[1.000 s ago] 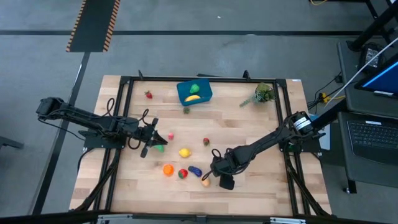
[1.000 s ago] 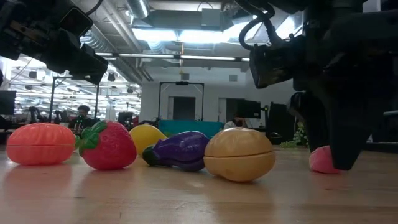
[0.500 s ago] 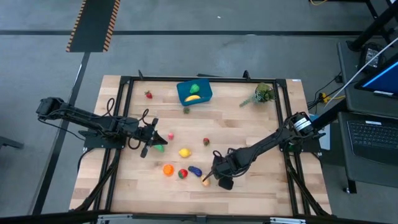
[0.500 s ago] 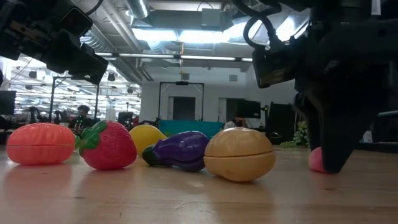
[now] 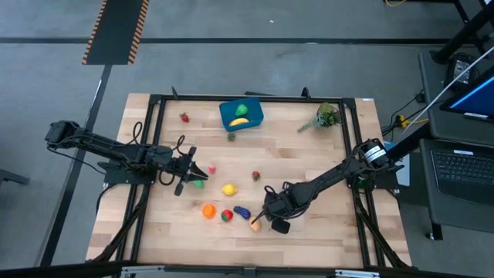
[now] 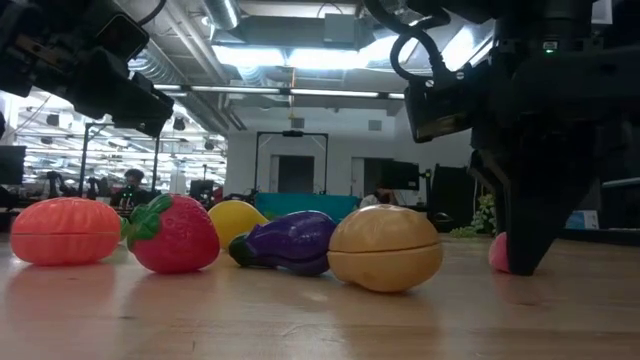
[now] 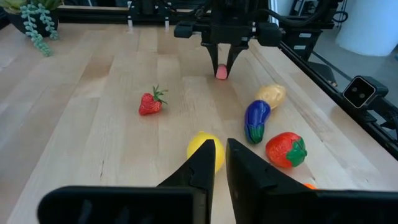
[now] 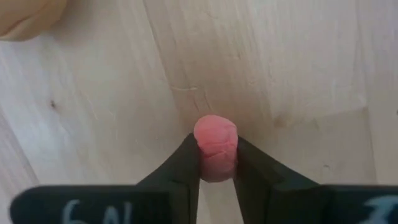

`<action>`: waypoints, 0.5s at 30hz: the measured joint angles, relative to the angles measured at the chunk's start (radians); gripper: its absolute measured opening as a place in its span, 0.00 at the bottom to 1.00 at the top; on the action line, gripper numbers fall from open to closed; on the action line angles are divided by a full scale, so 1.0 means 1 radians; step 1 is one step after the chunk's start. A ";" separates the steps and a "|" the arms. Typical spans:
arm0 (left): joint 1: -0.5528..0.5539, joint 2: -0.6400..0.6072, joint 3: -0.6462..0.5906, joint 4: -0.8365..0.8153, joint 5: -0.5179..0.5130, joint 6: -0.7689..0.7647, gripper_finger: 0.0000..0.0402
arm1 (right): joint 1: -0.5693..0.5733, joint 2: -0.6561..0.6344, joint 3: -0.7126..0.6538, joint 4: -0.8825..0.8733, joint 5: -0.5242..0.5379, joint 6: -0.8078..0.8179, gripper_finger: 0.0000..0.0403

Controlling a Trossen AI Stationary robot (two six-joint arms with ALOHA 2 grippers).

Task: Pick and placing Produce into tupperware
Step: Put the peach into the blue bin

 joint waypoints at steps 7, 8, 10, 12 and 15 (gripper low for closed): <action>0.000 0.000 0.000 -0.004 0.000 0.000 0.12 | -0.006 -0.062 -0.007 -0.008 0.087 -0.001 0.18; 0.000 0.000 0.000 -0.004 0.000 0.000 0.13 | -0.007 -0.084 -0.007 -0.011 0.115 -0.004 0.18; 0.000 0.000 0.000 -0.005 0.000 0.000 0.14 | -0.005 -0.130 -0.004 -0.038 0.152 -0.007 0.17; 0.000 0.000 0.000 -0.005 0.000 0.000 0.15 | -0.001 -0.168 -0.004 -0.089 0.189 -0.002 0.17; 0.000 0.000 0.000 -0.005 0.000 0.000 0.16 | 0.002 -0.243 -0.003 -0.153 0.280 0.005 0.17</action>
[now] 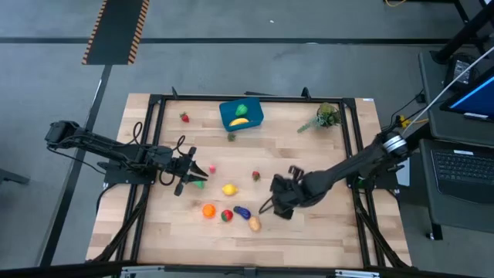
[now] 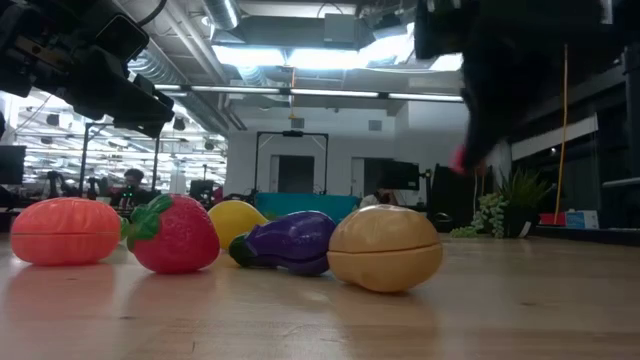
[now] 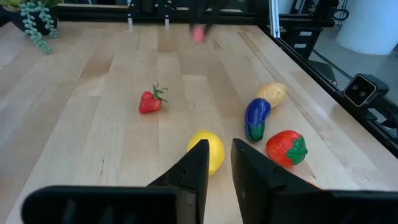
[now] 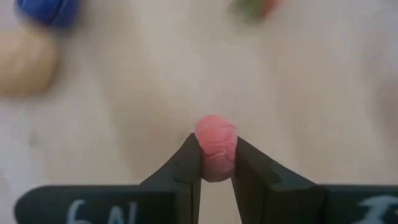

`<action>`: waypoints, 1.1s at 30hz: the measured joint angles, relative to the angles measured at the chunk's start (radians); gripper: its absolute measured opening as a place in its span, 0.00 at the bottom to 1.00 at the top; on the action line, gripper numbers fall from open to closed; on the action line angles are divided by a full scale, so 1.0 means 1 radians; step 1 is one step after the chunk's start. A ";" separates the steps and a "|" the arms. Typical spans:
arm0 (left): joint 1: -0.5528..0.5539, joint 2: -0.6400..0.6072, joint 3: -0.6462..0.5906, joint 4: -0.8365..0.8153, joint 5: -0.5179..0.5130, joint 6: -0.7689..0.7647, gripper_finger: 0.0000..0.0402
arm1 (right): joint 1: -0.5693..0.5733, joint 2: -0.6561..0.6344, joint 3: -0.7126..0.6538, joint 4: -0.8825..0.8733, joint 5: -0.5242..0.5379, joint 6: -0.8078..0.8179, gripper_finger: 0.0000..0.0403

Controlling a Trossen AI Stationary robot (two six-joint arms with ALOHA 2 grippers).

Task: Pick and placing Produce into tupperware
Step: Put the peach into the blue bin

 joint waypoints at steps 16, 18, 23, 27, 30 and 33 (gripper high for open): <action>0.000 0.000 0.000 -0.001 0.000 0.000 0.18 | 0.141 -0.393 -0.180 -0.194 0.595 0.209 0.14; 0.000 0.000 0.000 -0.001 0.000 0.000 0.17 | 0.157 -0.449 -0.265 -0.115 0.626 0.216 0.14; 0.001 0.000 0.000 -0.001 -0.014 0.000 0.14 | 0.167 -0.582 -0.469 0.189 0.654 0.080 0.15; 0.001 0.000 0.000 0.000 -0.016 -0.004 0.12 | 0.167 -0.699 -0.607 0.451 0.648 -0.118 0.14; 0.001 0.000 0.000 0.000 -0.016 -0.006 0.10 | 0.167 -0.790 -0.699 0.626 0.625 -0.258 0.14; 0.001 0.000 0.000 0.000 -0.016 -0.028 0.09 | 0.166 -0.876 -0.784 0.805 0.575 -0.401 0.15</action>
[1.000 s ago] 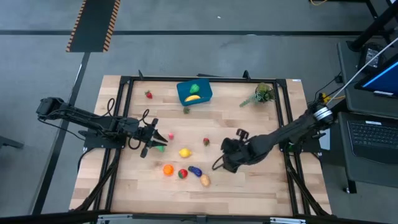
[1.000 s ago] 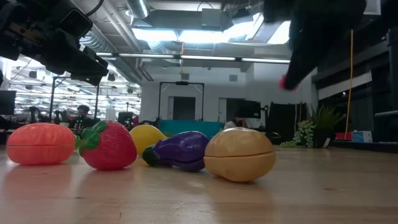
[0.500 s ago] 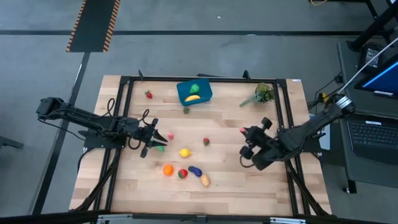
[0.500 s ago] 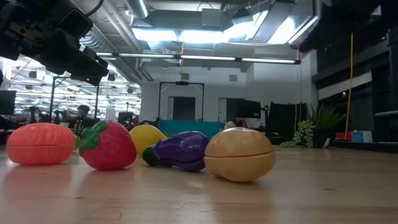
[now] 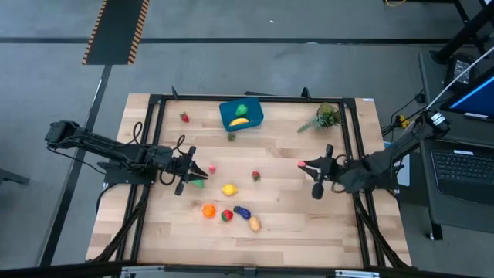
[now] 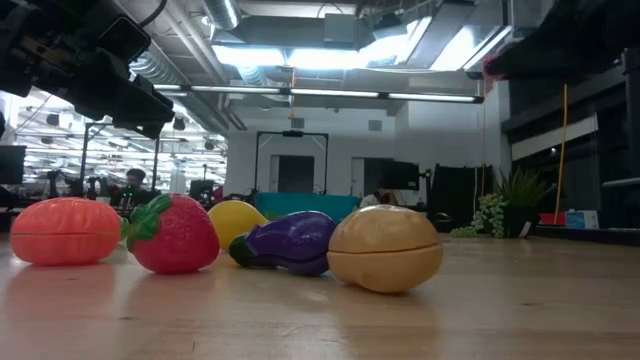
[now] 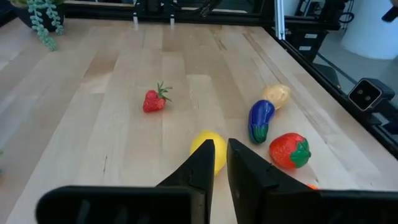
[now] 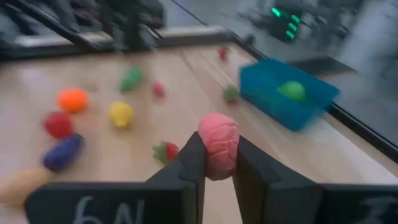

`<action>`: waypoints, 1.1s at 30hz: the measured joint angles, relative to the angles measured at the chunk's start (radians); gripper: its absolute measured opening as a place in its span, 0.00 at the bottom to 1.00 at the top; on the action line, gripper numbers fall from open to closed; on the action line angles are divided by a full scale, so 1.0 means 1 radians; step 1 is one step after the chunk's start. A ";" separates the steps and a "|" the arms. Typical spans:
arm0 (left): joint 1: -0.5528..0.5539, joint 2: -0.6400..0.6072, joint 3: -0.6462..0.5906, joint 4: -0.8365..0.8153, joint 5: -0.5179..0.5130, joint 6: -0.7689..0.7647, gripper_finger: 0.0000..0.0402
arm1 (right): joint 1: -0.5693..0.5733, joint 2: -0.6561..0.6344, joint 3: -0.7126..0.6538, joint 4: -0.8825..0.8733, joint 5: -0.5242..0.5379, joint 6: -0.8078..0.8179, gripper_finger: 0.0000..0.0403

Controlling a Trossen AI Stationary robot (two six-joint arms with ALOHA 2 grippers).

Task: Pick and placing Produce into tupperware
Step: Put the peach into the blue bin

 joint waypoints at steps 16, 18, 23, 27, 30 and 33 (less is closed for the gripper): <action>0.000 0.000 0.000 0.002 -0.001 -0.025 0.01 | -0.209 -0.208 -0.199 0.338 -0.508 -0.312 0.14; 0.000 0.000 0.000 0.002 -0.001 -0.025 0.01 | -0.245 -0.208 -0.199 0.343 -0.548 -0.332 0.14; 0.000 0.000 0.000 0.002 -0.002 -0.025 0.01 | -0.325 -0.208 -0.199 0.344 -0.627 -0.334 0.14; 0.000 0.000 0.000 0.002 -0.002 -0.024 0.03 | -0.381 -0.208 -0.199 0.350 -0.689 -0.336 0.14; 0.000 0.000 0.000 0.002 -0.002 -0.020 0.05 | -0.425 -0.207 -0.199 0.351 -0.762 -0.337 0.14; 0.000 0.000 0.000 0.002 -0.002 0.012 0.07 | -0.472 -0.207 -0.199 0.364 -0.842 -0.336 0.14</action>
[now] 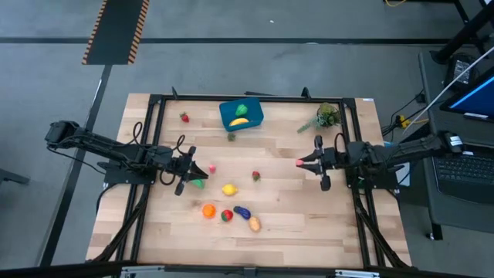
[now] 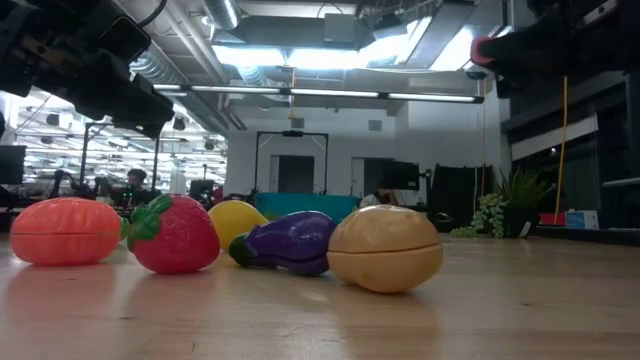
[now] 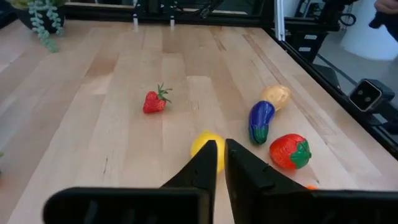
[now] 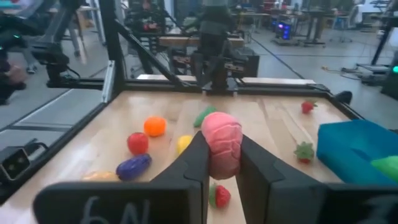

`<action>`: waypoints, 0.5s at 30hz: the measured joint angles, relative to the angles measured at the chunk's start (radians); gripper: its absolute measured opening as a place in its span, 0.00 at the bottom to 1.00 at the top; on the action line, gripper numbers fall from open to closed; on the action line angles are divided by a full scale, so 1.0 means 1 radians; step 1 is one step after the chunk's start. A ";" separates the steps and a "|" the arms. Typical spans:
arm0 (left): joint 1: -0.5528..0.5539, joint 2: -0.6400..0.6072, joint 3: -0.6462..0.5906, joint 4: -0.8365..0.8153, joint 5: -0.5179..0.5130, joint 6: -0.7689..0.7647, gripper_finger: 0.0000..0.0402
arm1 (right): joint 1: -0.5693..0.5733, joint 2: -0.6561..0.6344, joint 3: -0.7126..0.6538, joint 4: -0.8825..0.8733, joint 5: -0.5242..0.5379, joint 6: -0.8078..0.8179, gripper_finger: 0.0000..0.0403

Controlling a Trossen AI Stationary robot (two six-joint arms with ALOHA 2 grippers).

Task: Pick and placing Produce into tupperware
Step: Put the peach into the blue bin

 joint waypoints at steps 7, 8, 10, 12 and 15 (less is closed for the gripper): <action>0.000 0.000 0.000 0.000 -0.001 0.043 0.10 | -0.128 0.063 0.000 0.049 -0.124 0.003 0.14; 0.000 0.000 0.000 0.000 -0.001 0.043 0.11 | -0.149 0.080 0.003 0.062 -0.149 0.000 0.14; 0.000 0.000 0.000 0.000 -0.001 0.043 0.11 | -0.193 0.121 0.021 0.061 -0.184 -0.002 0.14; 0.000 0.000 0.000 0.000 -0.001 0.043 0.12 | -0.243 0.171 0.049 0.061 -0.228 -0.009 0.14; 0.000 0.000 0.000 0.000 -0.001 0.043 0.13 | -0.321 0.268 0.105 0.059 -0.337 -0.045 0.14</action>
